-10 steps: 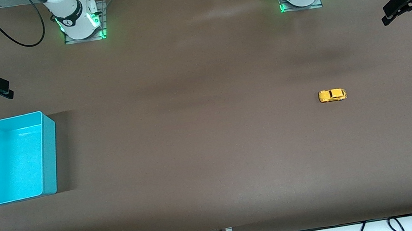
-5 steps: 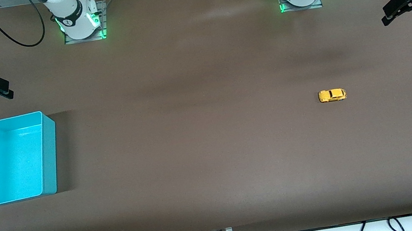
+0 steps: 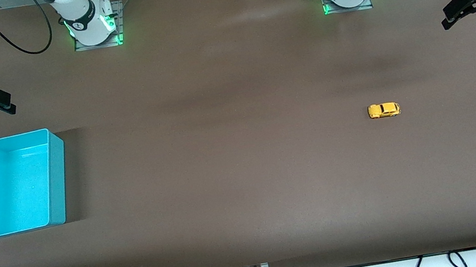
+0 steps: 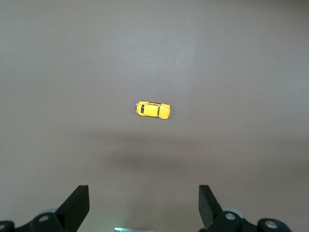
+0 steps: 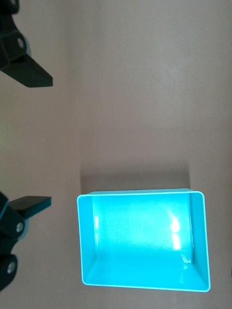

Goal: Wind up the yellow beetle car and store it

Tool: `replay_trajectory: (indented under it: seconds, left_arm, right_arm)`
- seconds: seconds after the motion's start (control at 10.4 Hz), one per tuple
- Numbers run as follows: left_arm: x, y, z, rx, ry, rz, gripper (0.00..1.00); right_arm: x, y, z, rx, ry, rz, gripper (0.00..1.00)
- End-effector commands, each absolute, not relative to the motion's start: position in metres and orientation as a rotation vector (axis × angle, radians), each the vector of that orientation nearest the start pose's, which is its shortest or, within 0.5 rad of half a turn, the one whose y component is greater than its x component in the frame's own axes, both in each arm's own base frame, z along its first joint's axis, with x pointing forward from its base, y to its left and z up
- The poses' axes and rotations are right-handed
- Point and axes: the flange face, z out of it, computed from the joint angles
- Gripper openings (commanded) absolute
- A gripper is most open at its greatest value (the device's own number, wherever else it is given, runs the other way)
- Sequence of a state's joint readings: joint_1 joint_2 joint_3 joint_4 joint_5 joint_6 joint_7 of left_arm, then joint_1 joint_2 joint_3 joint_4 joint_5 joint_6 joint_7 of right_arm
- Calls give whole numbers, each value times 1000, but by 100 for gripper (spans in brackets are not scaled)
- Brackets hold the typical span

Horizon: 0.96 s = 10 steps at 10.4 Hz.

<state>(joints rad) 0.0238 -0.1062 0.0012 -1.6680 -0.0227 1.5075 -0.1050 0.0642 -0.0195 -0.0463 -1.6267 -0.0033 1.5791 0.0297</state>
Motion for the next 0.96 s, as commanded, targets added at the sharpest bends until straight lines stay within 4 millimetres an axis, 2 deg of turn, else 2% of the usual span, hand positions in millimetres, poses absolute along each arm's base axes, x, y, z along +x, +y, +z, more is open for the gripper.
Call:
replay_trajectory:
  seconds: [0.0,0.86]
  left_arm:
    - [516,13,634,-3165,-185,96,100]
    - [512,11,630,-3166,-176,91,100]
  right_arm:
    - [546,9,614,-3141,14,29,100]
    - [545,9,614,-3141,17,34,100]
